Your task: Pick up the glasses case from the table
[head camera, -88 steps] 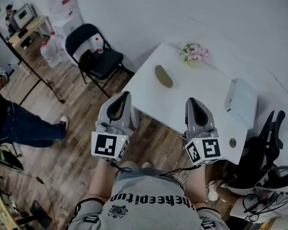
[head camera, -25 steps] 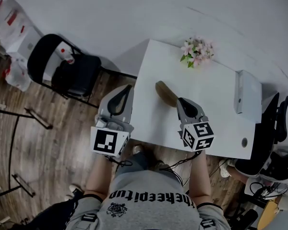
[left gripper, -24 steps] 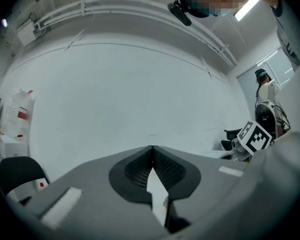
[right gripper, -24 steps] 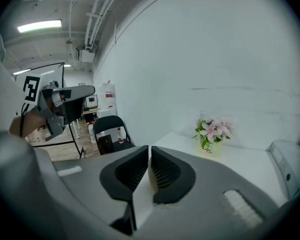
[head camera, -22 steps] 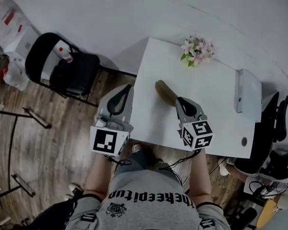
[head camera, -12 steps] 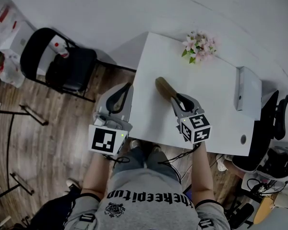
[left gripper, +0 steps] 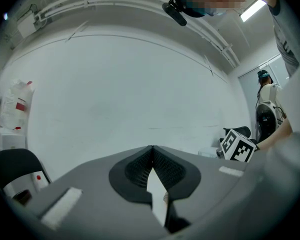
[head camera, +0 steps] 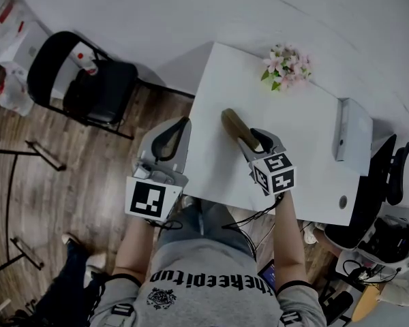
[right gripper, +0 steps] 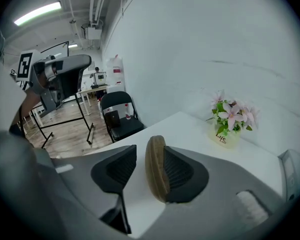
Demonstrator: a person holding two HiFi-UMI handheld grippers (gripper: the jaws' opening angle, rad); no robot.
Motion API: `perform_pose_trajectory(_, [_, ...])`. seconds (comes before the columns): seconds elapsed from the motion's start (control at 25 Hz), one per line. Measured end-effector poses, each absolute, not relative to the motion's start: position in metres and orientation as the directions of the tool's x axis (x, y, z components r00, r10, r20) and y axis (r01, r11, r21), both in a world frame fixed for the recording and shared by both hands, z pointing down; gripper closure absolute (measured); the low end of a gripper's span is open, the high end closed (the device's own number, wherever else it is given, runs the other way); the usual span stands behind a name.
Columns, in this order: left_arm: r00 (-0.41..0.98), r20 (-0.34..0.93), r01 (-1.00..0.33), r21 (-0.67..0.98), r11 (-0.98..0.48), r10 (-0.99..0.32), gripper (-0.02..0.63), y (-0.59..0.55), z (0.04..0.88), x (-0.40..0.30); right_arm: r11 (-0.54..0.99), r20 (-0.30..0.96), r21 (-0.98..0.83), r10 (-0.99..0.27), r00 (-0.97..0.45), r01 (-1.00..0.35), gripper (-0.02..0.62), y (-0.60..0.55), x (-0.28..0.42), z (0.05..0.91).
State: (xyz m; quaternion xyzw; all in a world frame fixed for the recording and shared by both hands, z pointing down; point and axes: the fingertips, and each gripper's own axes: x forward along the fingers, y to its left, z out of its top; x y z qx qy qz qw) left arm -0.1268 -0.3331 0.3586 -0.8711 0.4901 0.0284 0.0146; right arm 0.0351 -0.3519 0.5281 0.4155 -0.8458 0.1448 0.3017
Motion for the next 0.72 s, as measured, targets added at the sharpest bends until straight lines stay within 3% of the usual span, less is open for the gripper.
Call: perform_pose_trajectory(0.72, [0.410,-0.022,-0.912,0.016,-0.411,-0.912,0.586,-0.346,0.368,-0.137,0.714,0.769,0.030,-0.463,-0.440,-0.700,0.347,-0.378,0.030,0.580])
